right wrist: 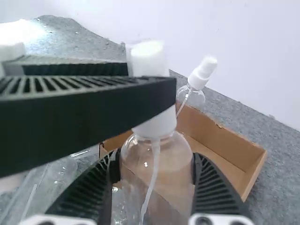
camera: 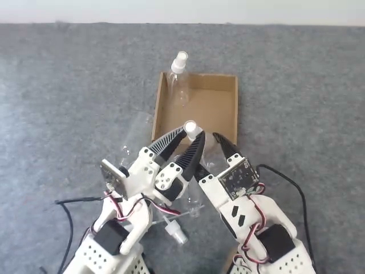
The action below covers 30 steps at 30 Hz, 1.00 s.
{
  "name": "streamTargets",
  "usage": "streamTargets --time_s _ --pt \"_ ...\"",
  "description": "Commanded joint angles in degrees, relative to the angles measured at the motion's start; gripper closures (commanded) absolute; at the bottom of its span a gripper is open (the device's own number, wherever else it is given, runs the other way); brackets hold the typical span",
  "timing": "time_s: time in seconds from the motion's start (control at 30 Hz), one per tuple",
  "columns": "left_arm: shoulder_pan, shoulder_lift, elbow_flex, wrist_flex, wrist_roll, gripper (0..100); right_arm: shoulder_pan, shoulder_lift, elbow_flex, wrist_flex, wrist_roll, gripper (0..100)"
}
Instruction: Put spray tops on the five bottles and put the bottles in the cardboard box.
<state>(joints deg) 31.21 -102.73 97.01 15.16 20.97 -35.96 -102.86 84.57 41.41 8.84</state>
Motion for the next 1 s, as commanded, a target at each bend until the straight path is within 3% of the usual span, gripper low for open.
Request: streamTargets --time_s 0.0,0.13,0.37,0.97 --pt "0.18 -0.26 -0.48 0.70 -0.18 86 -0.48 -1.19 -4.57 -1.71 -0.70 89.8" --pt "0.09 -0.26 -1.01 0.88 -0.26 86 -0.31 -1.19 -4.31 -1.63 -0.70 89.8" --pt "0.09 -0.26 -5.32 7.30 0.00 86 7.25 -1.19 -3.34 -3.03 -3.08 89.8" --pt "0.18 -0.35 -6.55 7.56 -0.09 87 11.21 -1.19 2.90 -10.51 -5.19 89.8"
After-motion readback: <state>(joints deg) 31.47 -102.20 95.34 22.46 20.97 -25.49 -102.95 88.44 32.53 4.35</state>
